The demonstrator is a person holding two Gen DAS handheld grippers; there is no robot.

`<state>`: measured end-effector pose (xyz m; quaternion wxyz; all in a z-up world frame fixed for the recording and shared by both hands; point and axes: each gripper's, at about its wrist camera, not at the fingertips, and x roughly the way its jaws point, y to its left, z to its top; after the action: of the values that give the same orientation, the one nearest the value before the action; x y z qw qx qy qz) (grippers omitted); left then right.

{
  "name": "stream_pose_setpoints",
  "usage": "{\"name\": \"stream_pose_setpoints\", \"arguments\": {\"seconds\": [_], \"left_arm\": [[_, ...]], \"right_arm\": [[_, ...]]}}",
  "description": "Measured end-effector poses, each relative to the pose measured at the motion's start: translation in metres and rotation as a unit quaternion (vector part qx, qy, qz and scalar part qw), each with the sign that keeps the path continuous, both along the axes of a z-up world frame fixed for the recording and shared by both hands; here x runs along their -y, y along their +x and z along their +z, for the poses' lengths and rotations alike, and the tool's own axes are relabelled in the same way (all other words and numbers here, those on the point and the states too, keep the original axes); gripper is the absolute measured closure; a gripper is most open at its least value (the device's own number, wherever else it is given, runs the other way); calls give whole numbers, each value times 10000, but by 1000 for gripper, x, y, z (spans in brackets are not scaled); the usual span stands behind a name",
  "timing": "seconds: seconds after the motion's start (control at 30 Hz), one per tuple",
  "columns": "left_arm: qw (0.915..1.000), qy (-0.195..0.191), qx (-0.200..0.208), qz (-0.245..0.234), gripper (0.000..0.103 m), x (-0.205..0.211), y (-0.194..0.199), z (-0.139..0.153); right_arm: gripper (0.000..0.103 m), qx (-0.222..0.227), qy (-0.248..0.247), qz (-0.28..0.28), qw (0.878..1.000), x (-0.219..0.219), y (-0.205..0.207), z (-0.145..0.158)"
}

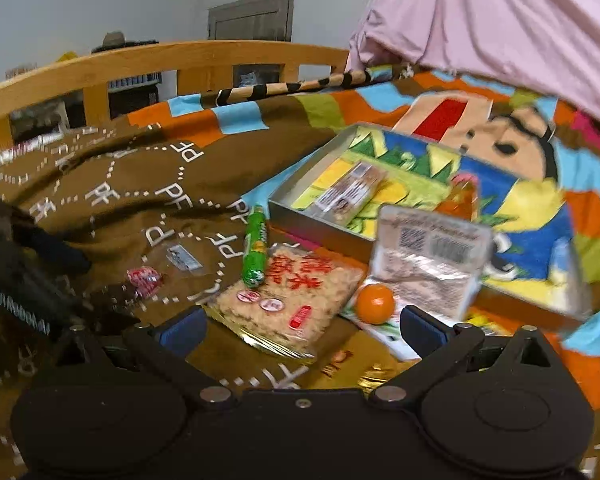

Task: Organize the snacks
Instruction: 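Grasp the rice-cracker bag with the right tool while the left tool grasps the dried-meat packet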

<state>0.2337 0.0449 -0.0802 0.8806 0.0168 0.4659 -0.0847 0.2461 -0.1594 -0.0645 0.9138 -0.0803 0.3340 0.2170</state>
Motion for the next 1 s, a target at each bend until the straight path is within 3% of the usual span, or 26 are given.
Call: {"name": "stream_pose_setpoints", "arguments": {"seconds": [0.17, 0.3, 0.53, 0.63, 0.77, 1.0], "left_arm": [[9999, -86, -1, -110, 6, -1, 0, -3], [9994, 141, 98, -298, 14, 6, -1, -4], [9973, 282, 215, -644, 31, 16, -5, -8], [9981, 123, 149, -582, 37, 13, -1, -11], [9993, -111, 55, -340, 50, 3, 2, -9], [9995, -190, -116, -211, 52, 0, 0, -6]], "right_arm": [[1, -316, 386, -160, 9986, 1, 26, -9], [1, -702, 618, -71, 9956, -2, 37, -15], [2, -748, 417, -9, 9963, -16, 45, -23], [13, -816, 375, 70, 9959, -20, 46, -27], [15, -752, 200, 144, 9969, -23, 42, -26], [16, -1004, 64, 187, 9948, -14, 27, -18]]}}
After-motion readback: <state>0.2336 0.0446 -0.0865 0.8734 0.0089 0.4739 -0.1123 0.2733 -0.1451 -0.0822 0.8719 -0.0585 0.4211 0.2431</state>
